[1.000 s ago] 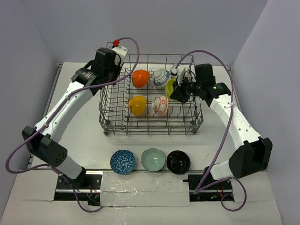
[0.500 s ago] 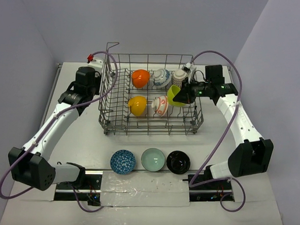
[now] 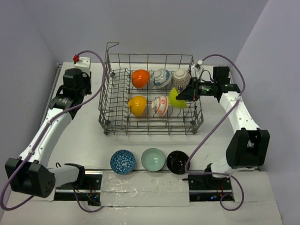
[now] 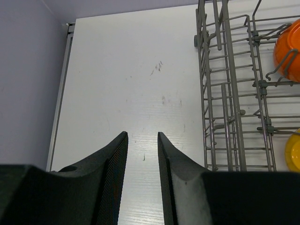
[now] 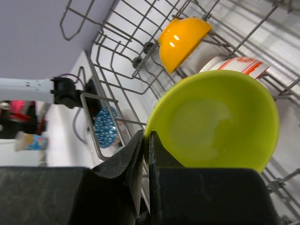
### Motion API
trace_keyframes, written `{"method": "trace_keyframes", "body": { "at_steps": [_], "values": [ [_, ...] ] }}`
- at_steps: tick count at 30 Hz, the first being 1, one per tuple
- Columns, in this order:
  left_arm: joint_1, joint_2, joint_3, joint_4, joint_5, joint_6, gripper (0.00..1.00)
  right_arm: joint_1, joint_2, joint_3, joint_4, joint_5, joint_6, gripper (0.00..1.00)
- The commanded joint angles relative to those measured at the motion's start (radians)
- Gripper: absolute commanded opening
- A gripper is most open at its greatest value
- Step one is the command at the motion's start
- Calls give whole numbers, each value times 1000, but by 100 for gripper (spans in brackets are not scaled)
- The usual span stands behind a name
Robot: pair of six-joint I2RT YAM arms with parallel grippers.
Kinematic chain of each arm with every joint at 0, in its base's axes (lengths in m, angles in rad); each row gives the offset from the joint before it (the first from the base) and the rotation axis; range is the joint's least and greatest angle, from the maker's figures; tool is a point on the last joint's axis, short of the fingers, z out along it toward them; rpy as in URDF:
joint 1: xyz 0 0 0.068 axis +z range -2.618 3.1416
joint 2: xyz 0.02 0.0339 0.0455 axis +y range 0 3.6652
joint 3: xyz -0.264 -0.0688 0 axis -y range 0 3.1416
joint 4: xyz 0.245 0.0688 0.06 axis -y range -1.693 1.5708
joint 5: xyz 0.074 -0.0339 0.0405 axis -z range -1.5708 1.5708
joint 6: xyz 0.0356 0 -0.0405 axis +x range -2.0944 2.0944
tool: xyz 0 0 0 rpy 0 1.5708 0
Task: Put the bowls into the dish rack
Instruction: Insert the bowl into the dish rack.
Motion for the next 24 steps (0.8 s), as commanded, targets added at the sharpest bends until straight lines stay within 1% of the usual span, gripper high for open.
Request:
{"method": "trace_keyframes", "body": {
  "at_steps": [1,6,7,8,13,20,21,24],
  "values": [
    [19,-29,-17,44,50,-30,37,-7,31,-6,82,-118,98,0],
    [32,-41,-28,51,65,-30,38,-7,63,-12,129,-147,146,0],
    [35,-43,-19,45,70,-67,38,-7,66,-21,140,-150,169,0],
    [36,-41,-14,38,75,-69,38,-34,66,-27,166,-154,178,0],
    [38,-36,5,24,91,-75,38,-46,59,-70,215,-154,224,0],
    [39,-38,-11,29,104,-76,37,-73,51,-150,373,-169,312,0],
    [39,-39,-12,29,107,-76,37,-76,51,-161,431,-176,357,0],
    [42,-47,-18,29,113,-81,37,-86,49,-193,488,-180,419,0]
  ]
}}
